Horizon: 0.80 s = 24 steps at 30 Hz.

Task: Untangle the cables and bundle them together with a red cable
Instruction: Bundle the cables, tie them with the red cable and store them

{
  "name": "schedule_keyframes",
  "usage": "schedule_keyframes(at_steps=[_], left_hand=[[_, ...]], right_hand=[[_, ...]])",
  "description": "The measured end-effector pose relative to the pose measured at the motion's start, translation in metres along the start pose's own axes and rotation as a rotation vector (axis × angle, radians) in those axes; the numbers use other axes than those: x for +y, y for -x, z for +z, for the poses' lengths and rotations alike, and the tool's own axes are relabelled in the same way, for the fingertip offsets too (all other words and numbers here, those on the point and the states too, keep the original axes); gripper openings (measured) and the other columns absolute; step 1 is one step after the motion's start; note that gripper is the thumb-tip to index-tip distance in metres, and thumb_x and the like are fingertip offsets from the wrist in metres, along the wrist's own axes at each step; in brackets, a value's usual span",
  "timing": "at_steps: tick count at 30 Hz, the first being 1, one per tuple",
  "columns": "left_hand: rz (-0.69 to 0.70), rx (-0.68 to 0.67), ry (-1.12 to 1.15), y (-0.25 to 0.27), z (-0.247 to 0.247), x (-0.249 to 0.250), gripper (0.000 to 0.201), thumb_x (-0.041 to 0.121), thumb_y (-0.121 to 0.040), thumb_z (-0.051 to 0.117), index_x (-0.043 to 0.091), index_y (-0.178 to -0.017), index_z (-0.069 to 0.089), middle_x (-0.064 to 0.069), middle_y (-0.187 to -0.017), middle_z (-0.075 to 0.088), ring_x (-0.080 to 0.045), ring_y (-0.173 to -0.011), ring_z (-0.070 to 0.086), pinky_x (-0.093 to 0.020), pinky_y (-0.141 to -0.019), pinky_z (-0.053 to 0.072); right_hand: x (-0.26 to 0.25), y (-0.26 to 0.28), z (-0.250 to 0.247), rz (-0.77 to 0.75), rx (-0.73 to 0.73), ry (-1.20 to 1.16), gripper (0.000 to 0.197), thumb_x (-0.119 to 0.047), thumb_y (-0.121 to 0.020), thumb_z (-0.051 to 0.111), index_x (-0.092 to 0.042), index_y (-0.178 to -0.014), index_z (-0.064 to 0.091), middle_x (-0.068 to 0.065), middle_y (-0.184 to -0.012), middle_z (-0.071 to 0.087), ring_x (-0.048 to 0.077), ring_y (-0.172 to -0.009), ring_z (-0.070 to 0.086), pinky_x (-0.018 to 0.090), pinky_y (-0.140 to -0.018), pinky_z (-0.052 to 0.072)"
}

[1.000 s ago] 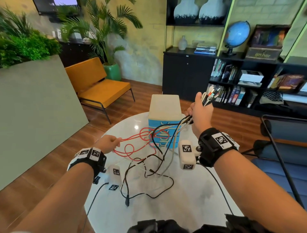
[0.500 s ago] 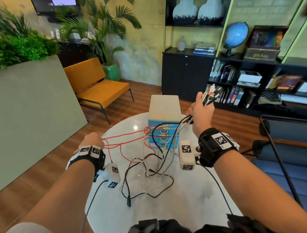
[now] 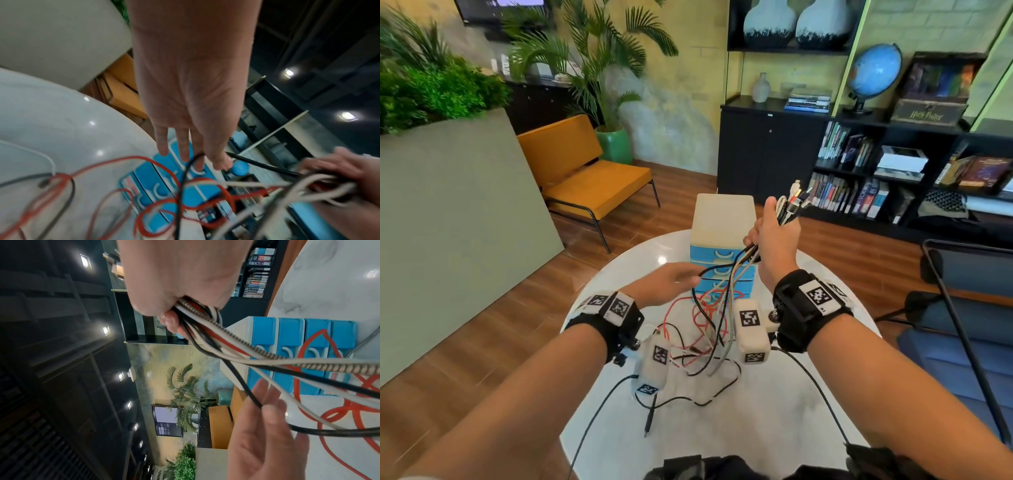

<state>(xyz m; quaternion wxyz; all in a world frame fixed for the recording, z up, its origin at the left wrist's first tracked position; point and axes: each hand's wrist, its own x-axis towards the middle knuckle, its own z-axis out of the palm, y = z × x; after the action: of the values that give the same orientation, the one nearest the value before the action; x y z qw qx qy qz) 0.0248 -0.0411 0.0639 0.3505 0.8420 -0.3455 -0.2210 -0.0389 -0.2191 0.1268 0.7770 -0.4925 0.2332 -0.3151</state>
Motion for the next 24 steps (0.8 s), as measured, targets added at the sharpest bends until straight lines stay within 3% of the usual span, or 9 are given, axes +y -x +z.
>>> schedule_keyframes(at_steps=[5,7,10,13,15,17,19,21,24], left_hand=[[0.010,-0.146,0.129,-0.008,0.018,0.017,0.029,0.021,-0.088,0.066,0.009,-0.114,0.057,-0.007,-0.115,0.063,-0.007,-0.098,0.061,-0.006,-0.071,0.048],[0.000,-0.103,0.188,-0.005,0.017,0.013,0.021,0.019,-0.087,0.067,0.003,-0.098,0.060,-0.003,-0.100,0.067,-0.008,-0.090,0.064,-0.007,-0.068,0.049],[-0.011,-0.050,0.287,0.000,0.007,0.007,0.020,0.018,-0.088,0.066,0.006,-0.104,0.067,0.007,-0.096,0.070,0.002,-0.083,0.067,-0.009,-0.068,0.050],[0.030,-0.105,0.033,0.001,-0.002,0.004,0.018,0.029,-0.090,0.062,0.020,-0.105,0.067,0.013,-0.099,0.066,0.000,-0.091,0.061,-0.024,-0.090,0.048],[-0.010,-0.135,-0.272,-0.002,-0.006,0.001,0.024,0.049,-0.089,0.055,0.033,-0.100,0.068,0.019,-0.106,0.060,-0.006,-0.105,0.050,-0.050,-0.113,0.022],[-0.121,-0.193,-0.592,-0.004,-0.011,-0.011,0.041,0.072,-0.079,0.048,0.038,-0.089,0.067,0.018,-0.113,0.055,-0.014,-0.119,0.040,-0.059,-0.113,0.003],[-0.295,-0.254,-0.823,0.003,-0.013,-0.042,0.055,0.082,-0.067,0.047,0.036,-0.092,0.064,0.005,-0.123,0.052,-0.026,-0.131,0.033,-0.061,-0.113,0.004],[-0.459,-0.257,-0.883,0.017,-0.015,-0.078,0.054,0.074,-0.067,0.054,0.034,-0.102,0.057,0.000,-0.123,0.050,-0.033,-0.134,0.030,-0.059,-0.112,0.016],[-0.493,-0.257,-0.862,0.032,-0.021,-0.102,0.021,0.061,-0.075,0.059,0.045,-0.088,0.058,0.007,-0.115,0.054,-0.027,-0.122,0.043,-0.050,-0.109,0.028]], right_hand=[[-0.005,-0.004,-0.004,-0.011,0.022,-0.024,0.020,-0.030,-0.099,0.053,-0.017,-0.086,0.045,-0.006,-0.045,0.038,0.009,-0.039,0.035,0.025,-0.044,0.040],[-0.008,-0.008,-0.010,-0.025,0.038,-0.044,0.021,-0.030,-0.099,0.053,-0.017,-0.085,0.044,-0.005,-0.045,0.037,0.009,-0.038,0.035,0.025,-0.043,0.039],[-0.011,-0.014,-0.019,-0.033,0.072,-0.031,0.021,-0.031,-0.099,0.054,-0.017,-0.086,0.045,-0.007,-0.043,0.038,0.008,-0.037,0.037,0.024,-0.043,0.040],[-0.004,-0.017,-0.022,-0.033,0.084,-0.001,0.021,-0.033,-0.099,0.054,-0.016,-0.088,0.047,-0.007,-0.045,0.040,0.007,-0.036,0.038,0.026,-0.044,0.041],[0.002,-0.015,-0.021,-0.022,0.085,0.028,0.021,-0.034,-0.098,0.055,-0.016,-0.090,0.047,-0.004,-0.050,0.041,0.007,-0.036,0.040,0.026,-0.045,0.041],[0.002,-0.015,-0.021,-0.031,0.102,0.026,0.020,-0.033,-0.098,0.055,-0.016,-0.091,0.047,-0.003,-0.051,0.041,0.007,-0.035,0.039,0.025,-0.043,0.040],[-0.010,-0.019,-0.024,-0.080,0.138,-0.011,0.019,-0.029,-0.098,0.055,-0.016,-0.089,0.046,-0.001,-0.051,0.040,0.008,-0.034,0.038,0.023,-0.040,0.039],[-0.030,-0.026,-0.028,-0.116,0.170,-0.060,0.020,-0.028,-0.099,0.054,-0.018,-0.086,0.043,-0.001,-0.048,0.038,0.009,-0.031,0.037,0.023,-0.038,0.038],[-0.045,-0.031,-0.031,-0.106,0.177,-0.083,0.023,-0.030,-0.099,0.054,-0.020,-0.085,0.039,-0.002,-0.050,0.035,0.008,-0.032,0.034,0.024,-0.039,0.037]])
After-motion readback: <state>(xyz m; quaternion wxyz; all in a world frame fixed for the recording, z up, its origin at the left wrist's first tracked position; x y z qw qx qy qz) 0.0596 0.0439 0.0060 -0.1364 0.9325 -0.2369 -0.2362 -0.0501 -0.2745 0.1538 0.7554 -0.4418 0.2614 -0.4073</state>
